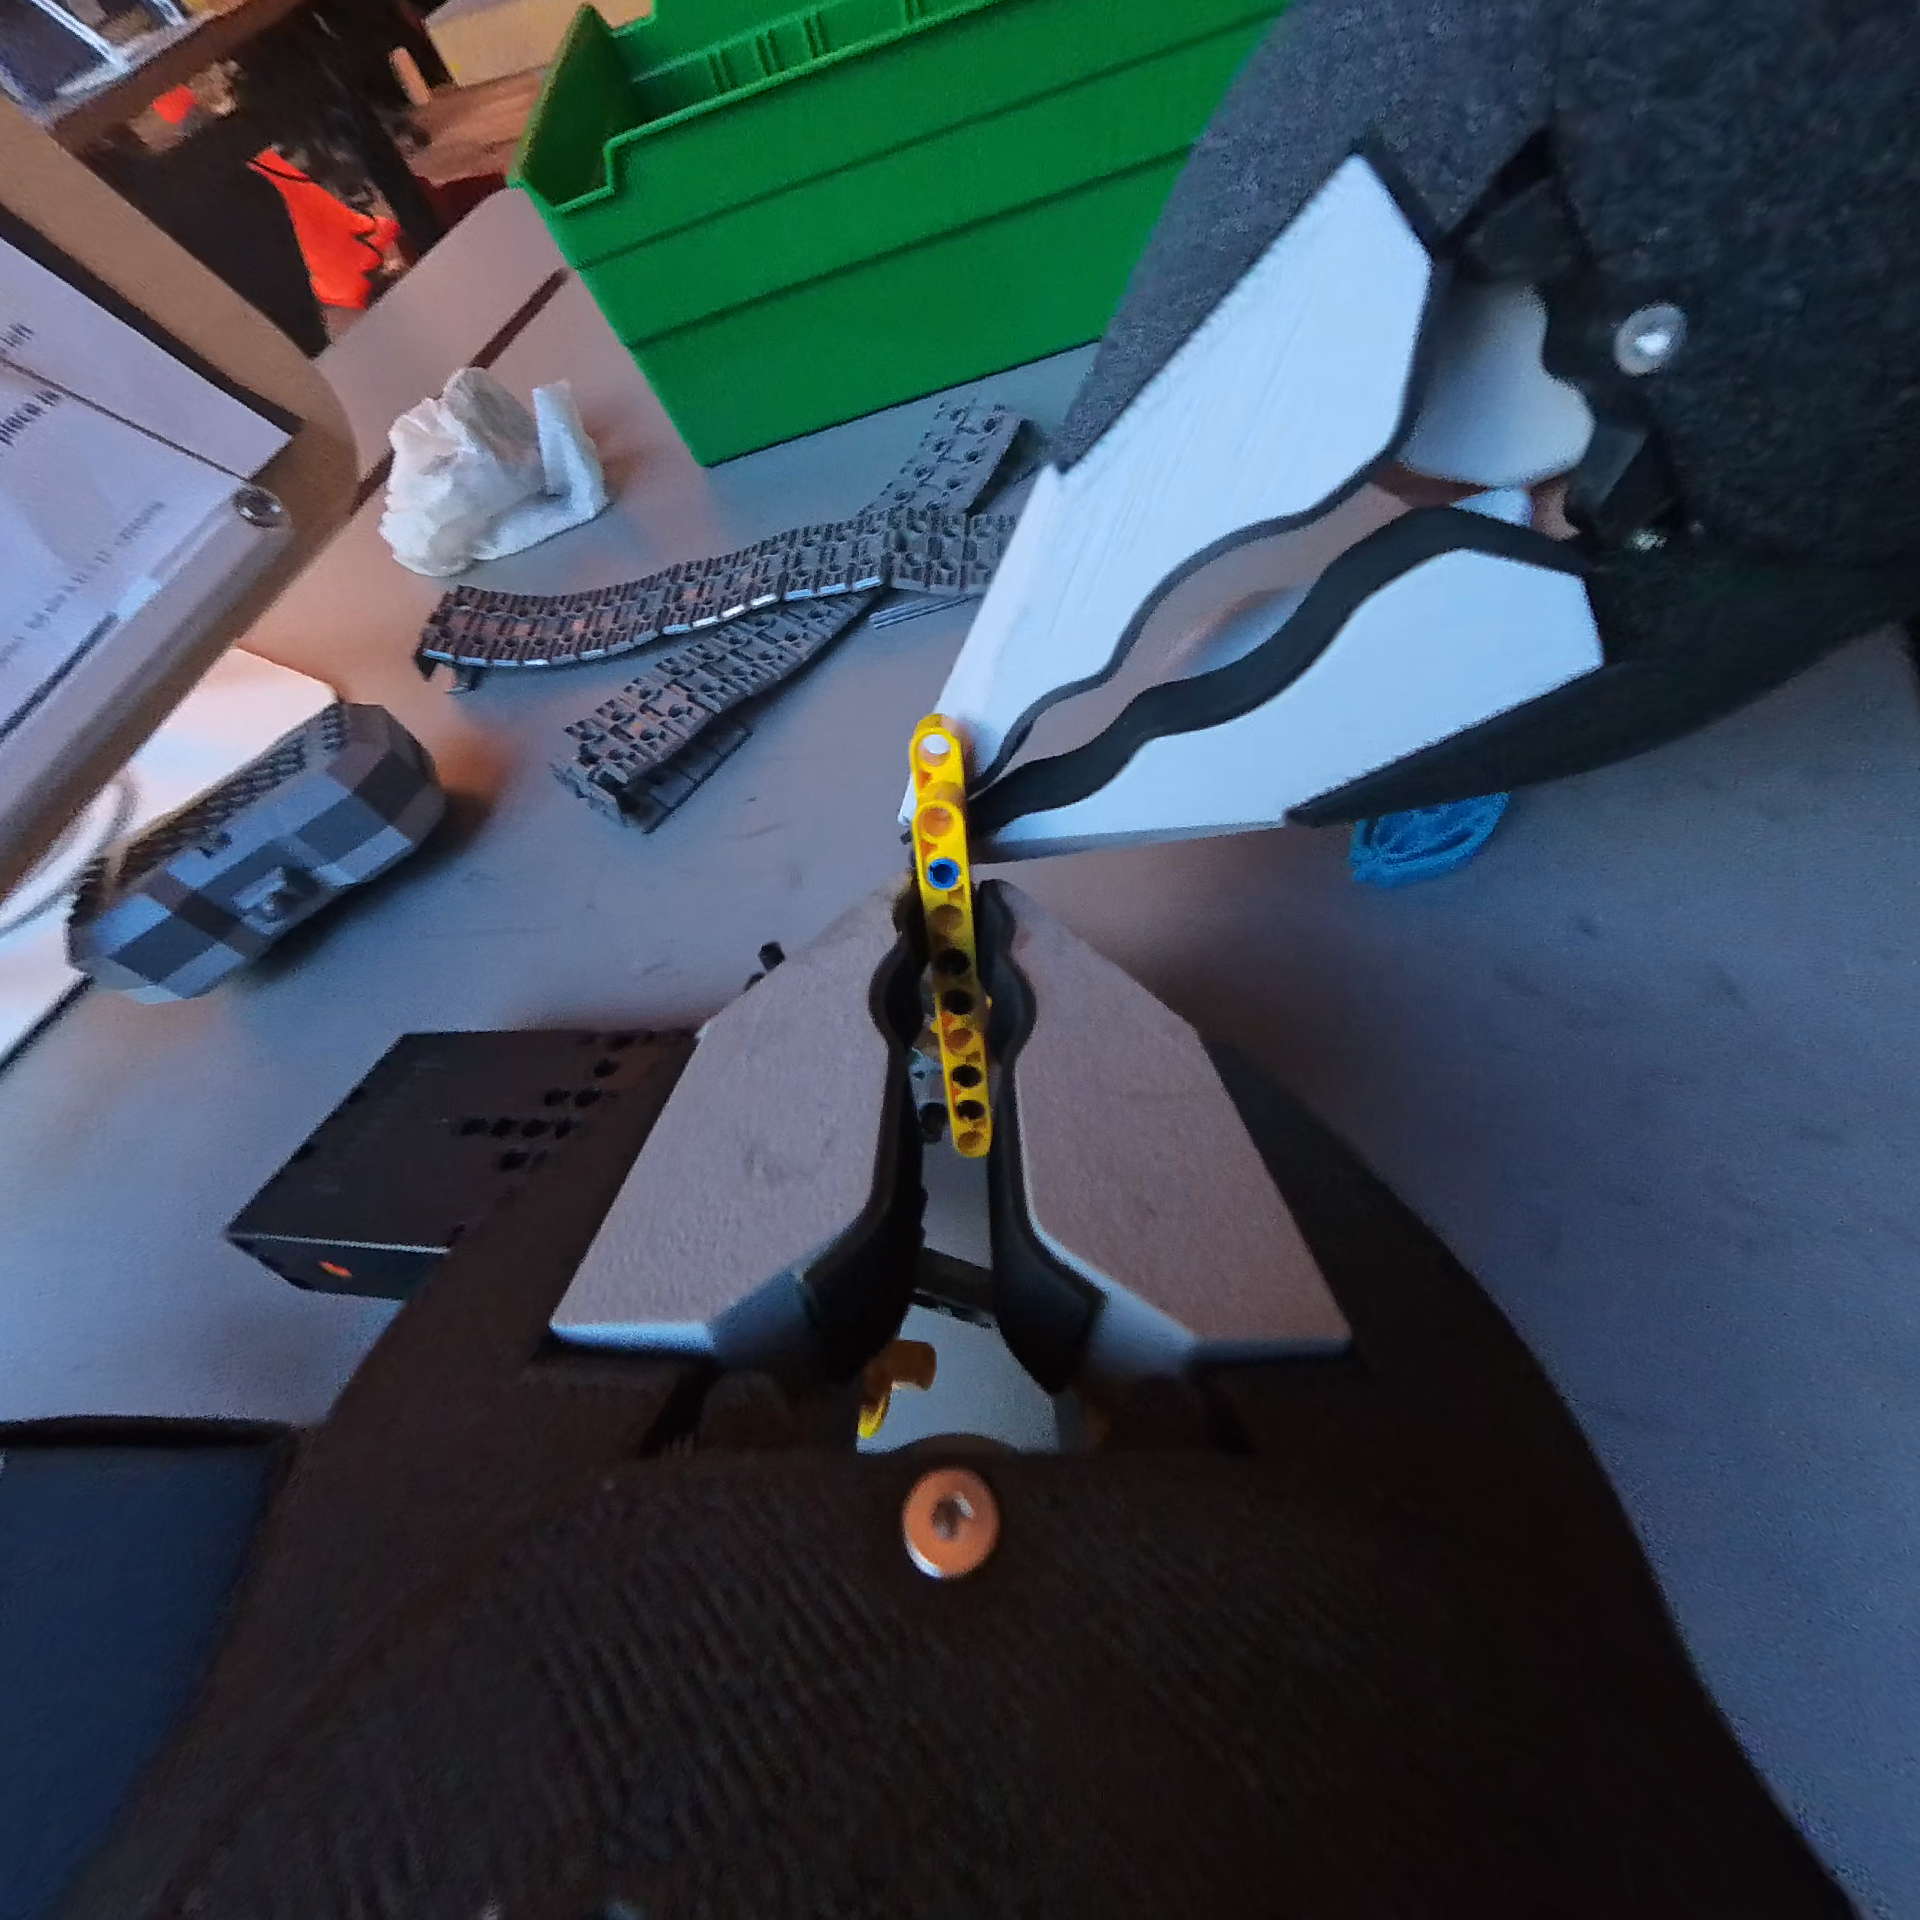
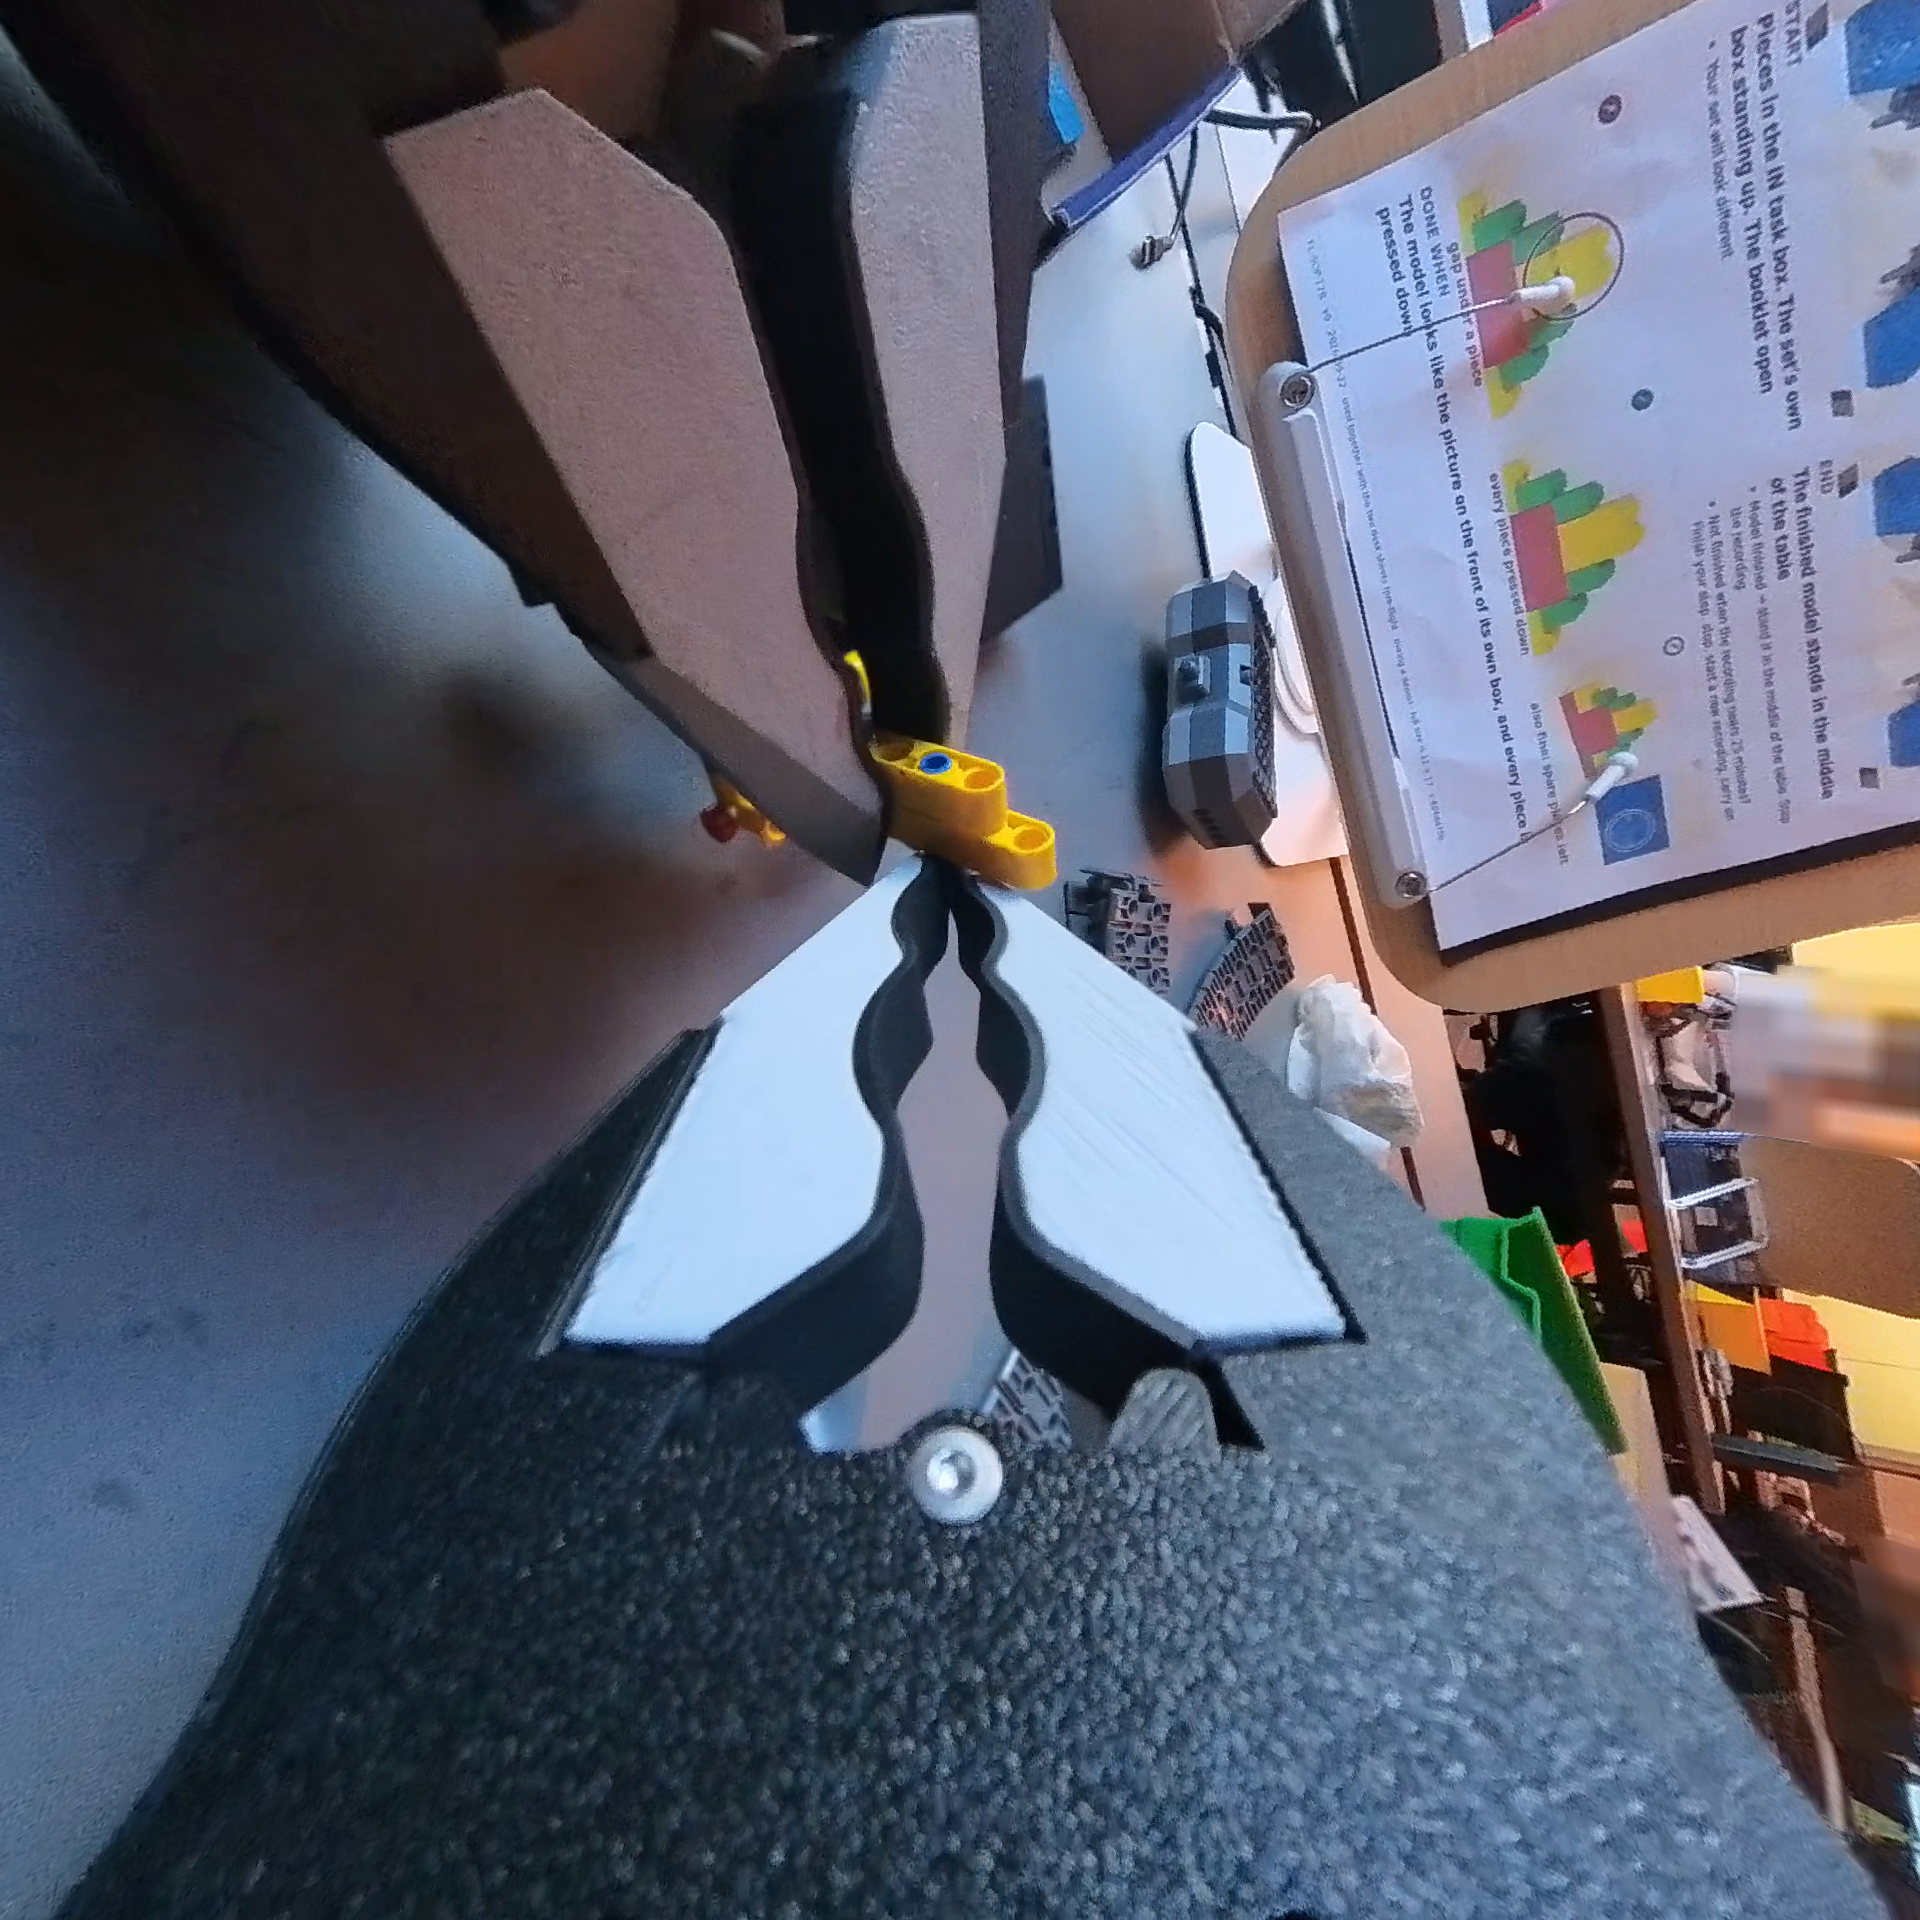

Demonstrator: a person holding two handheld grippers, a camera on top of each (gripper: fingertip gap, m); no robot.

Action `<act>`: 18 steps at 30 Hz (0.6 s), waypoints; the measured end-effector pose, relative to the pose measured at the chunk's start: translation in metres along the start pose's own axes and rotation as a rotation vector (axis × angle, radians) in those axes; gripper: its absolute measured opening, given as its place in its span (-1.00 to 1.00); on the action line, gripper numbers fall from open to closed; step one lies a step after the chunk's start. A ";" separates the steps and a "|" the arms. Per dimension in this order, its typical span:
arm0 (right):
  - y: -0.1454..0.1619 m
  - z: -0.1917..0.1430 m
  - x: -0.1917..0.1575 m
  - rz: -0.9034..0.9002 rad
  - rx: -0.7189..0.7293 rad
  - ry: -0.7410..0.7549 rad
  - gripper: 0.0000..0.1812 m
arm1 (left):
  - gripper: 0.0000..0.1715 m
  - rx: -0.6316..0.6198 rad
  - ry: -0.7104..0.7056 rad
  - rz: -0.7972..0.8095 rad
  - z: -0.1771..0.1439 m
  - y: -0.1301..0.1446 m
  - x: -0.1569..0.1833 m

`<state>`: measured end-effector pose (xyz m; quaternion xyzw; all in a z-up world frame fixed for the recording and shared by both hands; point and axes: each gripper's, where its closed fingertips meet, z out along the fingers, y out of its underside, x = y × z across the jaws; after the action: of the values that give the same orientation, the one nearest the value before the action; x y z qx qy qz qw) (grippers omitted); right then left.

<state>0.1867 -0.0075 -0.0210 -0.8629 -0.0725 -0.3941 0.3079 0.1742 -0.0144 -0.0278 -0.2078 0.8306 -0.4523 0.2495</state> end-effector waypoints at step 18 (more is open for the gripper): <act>0.052 -0.015 0.033 0.324 -0.001 0.027 -1.00 | -0.94 0.090 0.084 -0.087 -0.012 -0.010 0.005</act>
<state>0.2187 -0.0617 -0.0136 -0.8581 0.0723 -0.3510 0.3678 0.1639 -0.0142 -0.0148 -0.2132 0.8094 -0.5079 0.2038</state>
